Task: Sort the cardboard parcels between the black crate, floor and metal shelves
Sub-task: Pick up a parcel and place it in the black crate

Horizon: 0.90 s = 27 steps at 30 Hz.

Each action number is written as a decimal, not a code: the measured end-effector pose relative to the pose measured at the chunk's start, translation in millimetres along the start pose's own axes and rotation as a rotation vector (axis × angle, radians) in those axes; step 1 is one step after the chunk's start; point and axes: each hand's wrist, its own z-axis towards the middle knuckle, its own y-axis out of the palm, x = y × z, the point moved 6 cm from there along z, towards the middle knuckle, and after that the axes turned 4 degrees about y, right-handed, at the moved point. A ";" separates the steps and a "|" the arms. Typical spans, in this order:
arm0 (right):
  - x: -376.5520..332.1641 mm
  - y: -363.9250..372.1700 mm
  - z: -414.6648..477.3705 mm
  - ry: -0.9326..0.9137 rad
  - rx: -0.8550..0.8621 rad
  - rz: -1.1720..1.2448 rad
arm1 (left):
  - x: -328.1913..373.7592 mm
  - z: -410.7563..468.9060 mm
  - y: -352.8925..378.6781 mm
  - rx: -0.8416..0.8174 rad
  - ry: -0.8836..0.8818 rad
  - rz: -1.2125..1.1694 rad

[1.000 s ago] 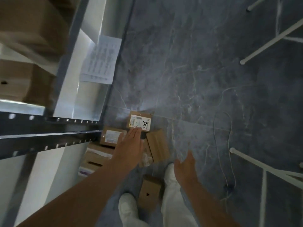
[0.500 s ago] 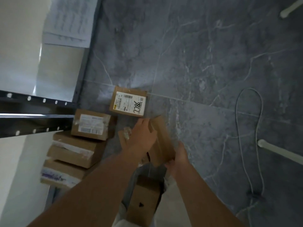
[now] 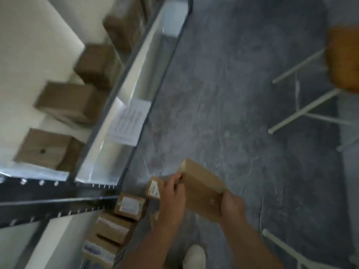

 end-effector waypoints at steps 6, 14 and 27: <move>-210.4 -89.1 -168.5 -0.317 -0.229 0.135 | 219.0 -46.9 -87.0 0.102 0.163 -0.298; -321.6 -151.9 -316.4 -0.634 -0.455 -0.009 | 366.3 -156.6 -191.5 0.134 0.375 -0.489; -219.6 -75.1 -606.2 -1.183 -0.908 -0.627 | 241.7 -388.5 -442.0 0.583 0.459 -0.522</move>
